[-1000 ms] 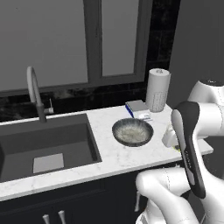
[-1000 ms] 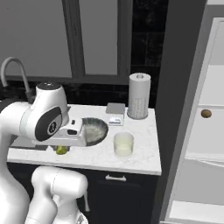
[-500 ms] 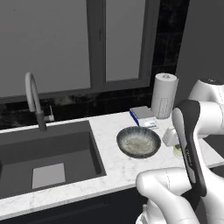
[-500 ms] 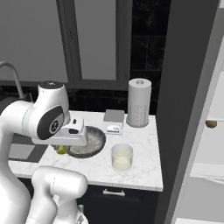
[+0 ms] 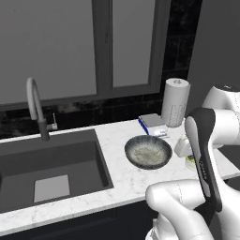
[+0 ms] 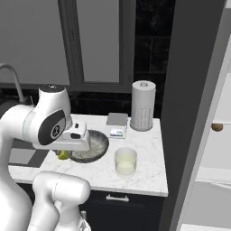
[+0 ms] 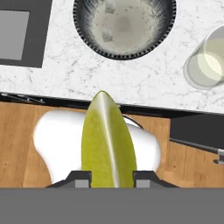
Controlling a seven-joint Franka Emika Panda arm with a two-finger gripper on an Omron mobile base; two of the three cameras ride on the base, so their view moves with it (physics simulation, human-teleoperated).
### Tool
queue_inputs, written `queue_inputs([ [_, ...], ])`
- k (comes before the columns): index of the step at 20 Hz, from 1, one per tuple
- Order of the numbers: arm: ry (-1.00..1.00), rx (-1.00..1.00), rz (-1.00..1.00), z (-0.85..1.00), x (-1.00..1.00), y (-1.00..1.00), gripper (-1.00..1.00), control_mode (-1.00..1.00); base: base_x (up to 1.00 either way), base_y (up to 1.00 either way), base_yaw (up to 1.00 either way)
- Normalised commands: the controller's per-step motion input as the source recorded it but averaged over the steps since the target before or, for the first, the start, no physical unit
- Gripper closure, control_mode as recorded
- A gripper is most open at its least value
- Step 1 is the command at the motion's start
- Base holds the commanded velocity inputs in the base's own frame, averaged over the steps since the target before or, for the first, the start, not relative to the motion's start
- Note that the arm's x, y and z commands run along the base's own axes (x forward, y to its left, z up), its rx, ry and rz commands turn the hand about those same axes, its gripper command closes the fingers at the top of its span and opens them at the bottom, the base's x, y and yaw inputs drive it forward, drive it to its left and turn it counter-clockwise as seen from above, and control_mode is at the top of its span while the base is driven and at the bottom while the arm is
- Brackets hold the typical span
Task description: Grab a lemon wedge from the fridge and one ice cube from the ice bowl, and put them in the glass of lemonade.
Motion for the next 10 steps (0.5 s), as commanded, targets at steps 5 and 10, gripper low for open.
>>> queue_inputs([
  [5, 0.09, -0.11, -0.01, 0.44, 0.08, 0.00, 1.00, -1.00, 0.00, 0.00, 0.00],
  [10, -0.05, -0.09, -0.05, 0.42, 0.00, 0.00, 1.00, -1.00, 0.00, 0.00, 0.00],
])
